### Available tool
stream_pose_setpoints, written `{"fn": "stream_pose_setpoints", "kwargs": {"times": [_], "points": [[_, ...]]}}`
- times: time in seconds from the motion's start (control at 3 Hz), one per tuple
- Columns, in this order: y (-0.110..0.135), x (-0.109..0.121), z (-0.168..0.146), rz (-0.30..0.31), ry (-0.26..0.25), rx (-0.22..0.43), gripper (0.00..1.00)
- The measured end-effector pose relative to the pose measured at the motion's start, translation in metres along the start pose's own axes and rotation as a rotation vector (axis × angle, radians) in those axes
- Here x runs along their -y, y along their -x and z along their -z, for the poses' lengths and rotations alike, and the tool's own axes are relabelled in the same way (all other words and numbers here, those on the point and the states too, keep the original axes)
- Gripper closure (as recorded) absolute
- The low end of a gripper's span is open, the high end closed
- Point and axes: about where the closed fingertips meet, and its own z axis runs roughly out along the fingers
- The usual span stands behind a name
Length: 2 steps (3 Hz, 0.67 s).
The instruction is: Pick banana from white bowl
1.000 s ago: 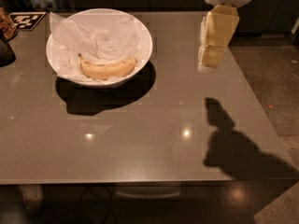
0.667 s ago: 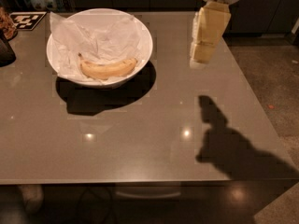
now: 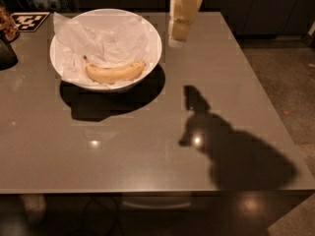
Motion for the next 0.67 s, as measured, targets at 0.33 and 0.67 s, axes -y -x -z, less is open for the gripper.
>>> {"fn": "stream_pose_setpoints", "kwargs": {"times": [0.33, 0.67], "points": [[0.0095, 0.0076, 0.0025, 0.005, -0.028, 0.026, 0.0], [0.0189, 0.0113, -0.0029, 0.016, -0.047, 0.028, 0.0]]}}
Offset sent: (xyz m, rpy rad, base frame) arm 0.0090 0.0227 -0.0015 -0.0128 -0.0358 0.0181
